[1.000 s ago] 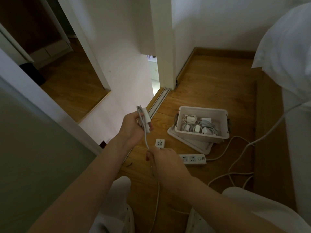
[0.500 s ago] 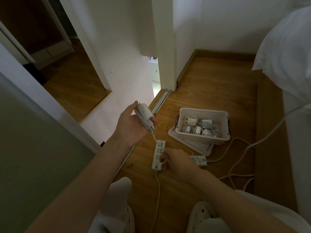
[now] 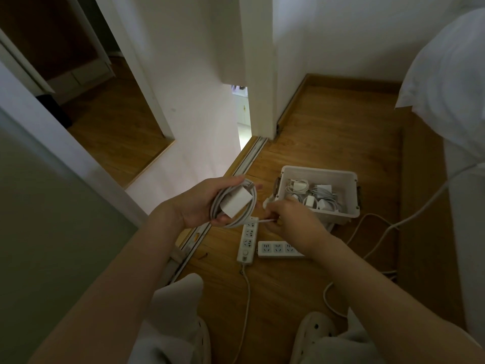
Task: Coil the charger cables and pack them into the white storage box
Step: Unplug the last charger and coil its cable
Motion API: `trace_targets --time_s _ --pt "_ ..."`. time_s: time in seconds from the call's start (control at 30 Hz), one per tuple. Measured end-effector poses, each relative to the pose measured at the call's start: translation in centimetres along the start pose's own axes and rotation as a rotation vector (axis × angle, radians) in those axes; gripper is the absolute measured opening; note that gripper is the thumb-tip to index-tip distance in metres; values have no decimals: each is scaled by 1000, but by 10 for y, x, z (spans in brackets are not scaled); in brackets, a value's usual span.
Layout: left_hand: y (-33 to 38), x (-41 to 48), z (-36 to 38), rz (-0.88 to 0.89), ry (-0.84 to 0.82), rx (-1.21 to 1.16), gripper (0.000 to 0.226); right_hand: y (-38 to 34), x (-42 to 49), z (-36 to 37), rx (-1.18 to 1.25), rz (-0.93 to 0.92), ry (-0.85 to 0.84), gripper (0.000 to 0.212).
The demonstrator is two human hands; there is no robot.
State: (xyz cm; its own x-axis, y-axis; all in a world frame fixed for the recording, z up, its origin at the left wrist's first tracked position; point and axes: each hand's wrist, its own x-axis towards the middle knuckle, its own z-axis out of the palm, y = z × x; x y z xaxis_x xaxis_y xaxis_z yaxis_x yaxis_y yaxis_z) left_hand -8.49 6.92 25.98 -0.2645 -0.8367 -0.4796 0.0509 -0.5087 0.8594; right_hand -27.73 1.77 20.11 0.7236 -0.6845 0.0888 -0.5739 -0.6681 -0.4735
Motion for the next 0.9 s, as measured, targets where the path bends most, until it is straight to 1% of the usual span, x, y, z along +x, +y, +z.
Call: trace_targets --time_s 0.03,0.13,0.23,0.27,0.33,0.4,0.43,0.47,0.5,0.53,0.63,0.7,0.77,0.9 --pt "0 0 -1 -6 27 62 47 -1 1 2 -42 -17 11 11" --pt "-3 0 -2 -46 150 382 66 -4 2 3 -170 -89 46 18" --pt "-11 3 -5 -70 260 592 65 -3 1 2 -183 -160 117 14" --pt "-13 3 -8 -58 285 630 67 -1 1 1 -122 -154 114 13" --pt "-16 3 -13 -32 327 652 67 1 -1 -3 162 -75 28 12" --pt "-17 3 -18 10 363 624 54 -1 -2 -9 473 55 -85 16" --pt "-16 3 -18 29 366 613 48 -1 -2 -11 561 101 -90 19" --pt "-15 2 -16 51 361 620 43 -1 0 -13 600 139 -78 22" --pt "-15 1 -15 72 352 643 42 1 1 -15 589 172 -61 24" --pt "-15 2 -12 90 341 678 42 3 2 -17 516 196 -36 25" --pt "-18 6 -1 75 322 777 44 7 5 -20 88 208 102 28" --pt "-23 11 4 53 334 844 50 3 8 -21 -47 185 209 30" --pt "-27 16 5 80 400 909 51 -3 11 -24 -62 181 249 28" --pt "-32 23 1 156 614 918 51 -17 8 -22 42 194 278 30"
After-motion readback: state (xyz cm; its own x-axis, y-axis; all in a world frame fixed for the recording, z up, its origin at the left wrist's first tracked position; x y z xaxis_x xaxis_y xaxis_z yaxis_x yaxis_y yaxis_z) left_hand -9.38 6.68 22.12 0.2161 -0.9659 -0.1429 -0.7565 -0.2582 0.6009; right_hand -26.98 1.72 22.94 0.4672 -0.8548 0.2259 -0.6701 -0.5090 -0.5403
